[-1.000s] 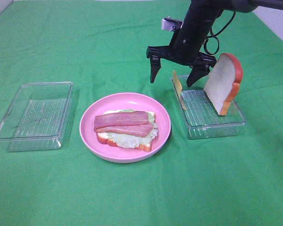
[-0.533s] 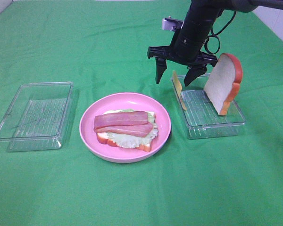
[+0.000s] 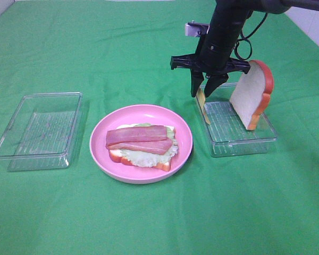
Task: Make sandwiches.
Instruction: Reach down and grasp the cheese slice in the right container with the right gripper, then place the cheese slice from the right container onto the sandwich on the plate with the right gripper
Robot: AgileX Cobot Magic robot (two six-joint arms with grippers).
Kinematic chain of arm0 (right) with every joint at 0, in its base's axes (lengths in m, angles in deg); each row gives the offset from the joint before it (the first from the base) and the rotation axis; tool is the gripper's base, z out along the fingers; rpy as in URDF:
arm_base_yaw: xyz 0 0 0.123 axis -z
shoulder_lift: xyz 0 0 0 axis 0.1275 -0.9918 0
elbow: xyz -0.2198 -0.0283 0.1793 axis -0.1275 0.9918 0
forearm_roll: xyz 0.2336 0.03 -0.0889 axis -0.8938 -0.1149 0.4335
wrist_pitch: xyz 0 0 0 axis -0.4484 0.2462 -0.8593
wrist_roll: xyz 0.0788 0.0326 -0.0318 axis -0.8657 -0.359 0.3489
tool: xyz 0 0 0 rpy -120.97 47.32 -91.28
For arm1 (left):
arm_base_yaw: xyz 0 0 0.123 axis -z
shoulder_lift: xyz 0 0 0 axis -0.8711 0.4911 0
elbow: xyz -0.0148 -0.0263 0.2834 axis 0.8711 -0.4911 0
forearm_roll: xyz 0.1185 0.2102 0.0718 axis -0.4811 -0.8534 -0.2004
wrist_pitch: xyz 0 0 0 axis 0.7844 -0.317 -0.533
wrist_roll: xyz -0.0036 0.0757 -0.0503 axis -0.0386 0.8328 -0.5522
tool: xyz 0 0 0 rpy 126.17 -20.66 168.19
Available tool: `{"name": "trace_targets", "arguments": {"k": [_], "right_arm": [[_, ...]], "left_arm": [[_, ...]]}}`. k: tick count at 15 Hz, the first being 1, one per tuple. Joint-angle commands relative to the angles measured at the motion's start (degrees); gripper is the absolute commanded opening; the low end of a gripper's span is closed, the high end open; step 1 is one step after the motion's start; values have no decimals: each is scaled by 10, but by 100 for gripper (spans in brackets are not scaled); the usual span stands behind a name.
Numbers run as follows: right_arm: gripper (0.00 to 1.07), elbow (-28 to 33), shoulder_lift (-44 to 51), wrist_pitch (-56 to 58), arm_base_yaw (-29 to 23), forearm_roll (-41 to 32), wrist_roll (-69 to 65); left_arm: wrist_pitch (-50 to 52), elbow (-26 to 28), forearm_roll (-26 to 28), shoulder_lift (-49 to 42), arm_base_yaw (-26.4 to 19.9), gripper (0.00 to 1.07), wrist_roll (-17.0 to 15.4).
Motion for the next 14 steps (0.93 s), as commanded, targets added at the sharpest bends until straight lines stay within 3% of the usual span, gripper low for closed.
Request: {"name": "trace_targets", "arguments": {"k": [1,3,4,9,11,14], "right_arm": [[20,-3,-2,5,1,12,-4],[2,-3,-2,13,1,12,-4],[0,-3,-2,15,1,12,-4],[0,-3,18,34,1,13,-4],[0,-3,66,74,-1,8,-6],[0,3,111,100,-2,-56,1]], "left_arm": [[9,-2,5,-11,-1,98,-1],[9,-2,5,-11,-1,98,-1],[9,-2,5,-11,-1,98,-1],[9,-2,5,-11,-1,98,-1],[9,-2,5,-11,-1,98,-1],[9,-2,5,-11,-1,98,-1]]}}
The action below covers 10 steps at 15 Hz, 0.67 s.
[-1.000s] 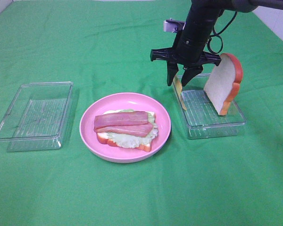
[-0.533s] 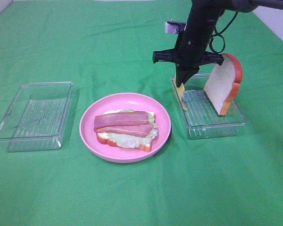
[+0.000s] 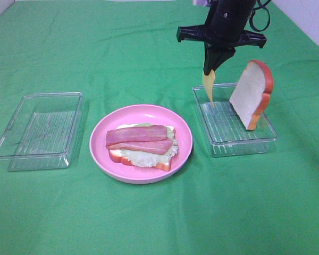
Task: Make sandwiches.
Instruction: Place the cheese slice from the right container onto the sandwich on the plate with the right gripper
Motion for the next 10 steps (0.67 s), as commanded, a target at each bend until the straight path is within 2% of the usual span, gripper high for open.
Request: {"name": "trace_targets", "arguments": {"k": [1,6,8,10], "right_arm": [[0,18,36,18,-9,-81,17],[0,118,92,-104,-69,-214,108],[0,179,92,-164,-96,-332,192],[0,212,90,-195,-95,-392,223]], "left_arm": [[9,-2,5,-11,-1,98,-1],[9,-2,5,-11,-1,98,-1],[9,-2,5,-11,-1,98,-1],[9,-2,5,-11,-1,98,-1]]}}
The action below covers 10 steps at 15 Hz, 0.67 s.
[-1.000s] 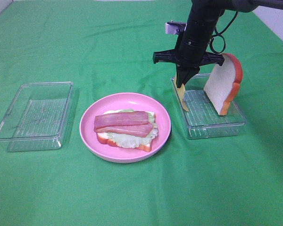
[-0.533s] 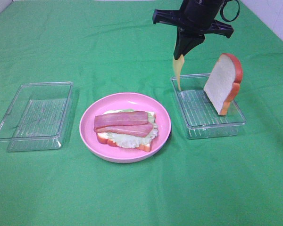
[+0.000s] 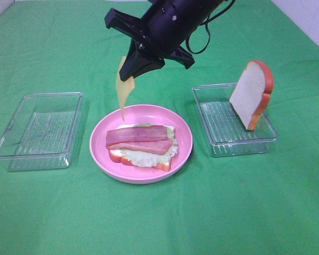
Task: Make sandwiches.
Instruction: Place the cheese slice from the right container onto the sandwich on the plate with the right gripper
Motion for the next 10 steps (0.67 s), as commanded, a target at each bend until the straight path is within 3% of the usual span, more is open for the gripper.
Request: {"name": "trace_targets", "arguments": {"k": [1,7,10], "right_arm": [[0,44,-5,-49,-1,-92,59],[0,61,-81,-60,-1,-149,72],[0,61,-86,-66,-1,-119,72]], "left_arm": [[9,-2,5,-11,-1,98,-1],[9,-2,6,-11,-1,98,-1],[9,-2,6,-11,-1,98,-1]]}}
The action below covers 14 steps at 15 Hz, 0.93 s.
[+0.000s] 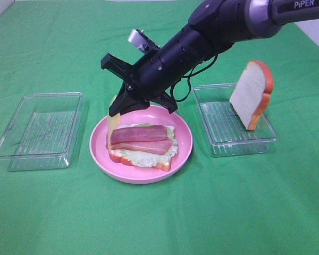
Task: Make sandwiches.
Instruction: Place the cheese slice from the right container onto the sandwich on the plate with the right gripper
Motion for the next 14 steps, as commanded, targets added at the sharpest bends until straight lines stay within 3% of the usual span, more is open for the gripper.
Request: {"name": "trace_targets", "arguments": {"k": [1,8,10,12,14], "right_arm": [[0,2,-1,-13,1,33,9],[0,1,0,-11,1,146,-5],[5,-1,2,-8,1,156,-5],[30,-1,6,-3,1,181,-12],[73,-1,13,9,1,221,-37]], "left_arm": [[9,-2,6,-11,-1,98,-1],[9,-2,6,-11,-1,98,-1],[9,-2,6,-11,-1,98,-1],[9,-2,6,-11,-1,98,-1],[9,-2,6,-11,-1,98,-1]]}}
